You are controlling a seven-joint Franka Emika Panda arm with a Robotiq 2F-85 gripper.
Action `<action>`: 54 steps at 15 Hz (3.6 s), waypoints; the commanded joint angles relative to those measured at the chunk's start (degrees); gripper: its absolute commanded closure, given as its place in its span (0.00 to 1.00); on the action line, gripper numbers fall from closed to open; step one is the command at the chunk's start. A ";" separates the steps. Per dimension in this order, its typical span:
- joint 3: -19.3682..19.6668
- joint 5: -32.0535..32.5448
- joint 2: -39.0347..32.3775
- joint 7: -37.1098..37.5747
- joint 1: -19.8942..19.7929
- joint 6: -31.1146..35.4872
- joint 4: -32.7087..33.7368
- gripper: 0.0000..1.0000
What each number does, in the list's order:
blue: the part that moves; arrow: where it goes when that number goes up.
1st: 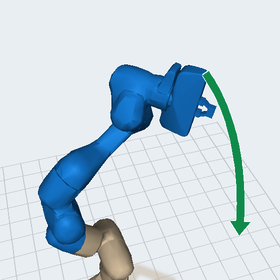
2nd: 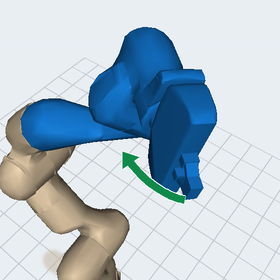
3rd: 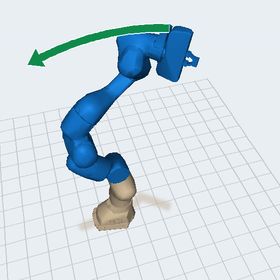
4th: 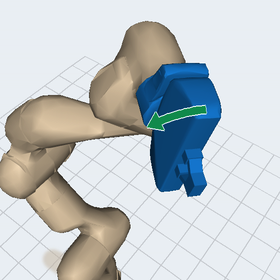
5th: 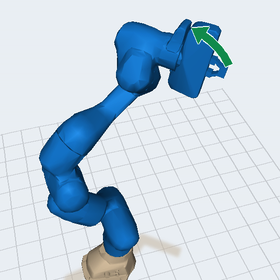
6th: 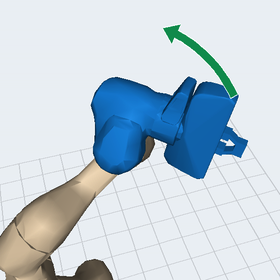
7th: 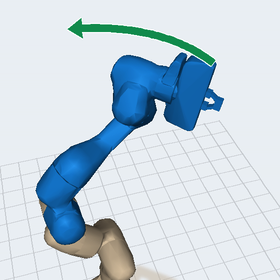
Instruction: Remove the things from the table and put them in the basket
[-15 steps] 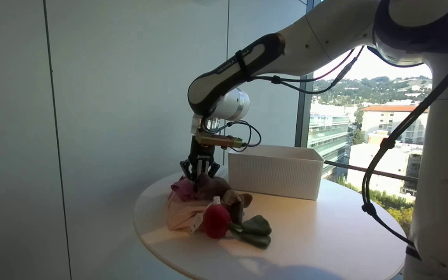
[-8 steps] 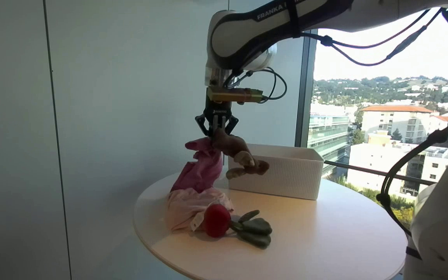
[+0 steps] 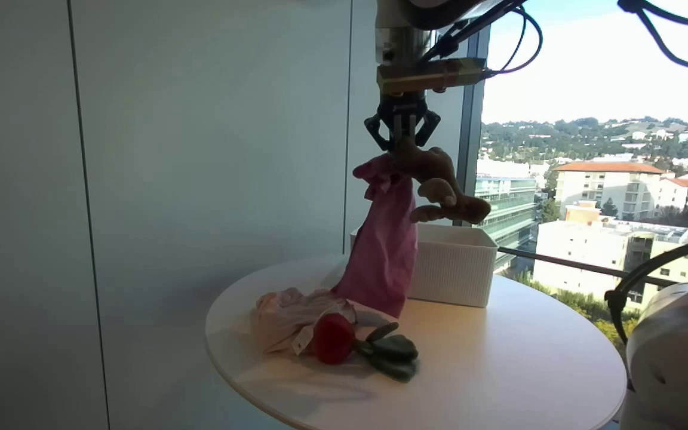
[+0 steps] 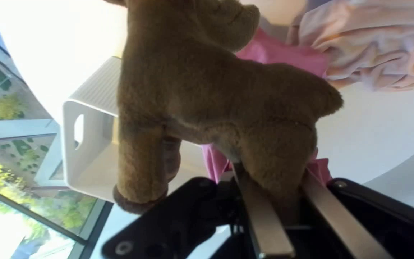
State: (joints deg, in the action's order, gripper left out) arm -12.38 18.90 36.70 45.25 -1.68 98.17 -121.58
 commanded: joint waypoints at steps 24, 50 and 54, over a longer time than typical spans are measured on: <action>11.59 14.22 -36.48 10.89 -7.07 13.56 19.67 0.88; 5.28 -7.98 -36.12 3.53 8.26 35.49 8.25 0.00; 4.58 -24.33 -40.68 -10.85 8.62 41.39 5.84 0.00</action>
State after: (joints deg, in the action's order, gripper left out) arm -7.40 4.51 -2.36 43.99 6.72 136.48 -114.88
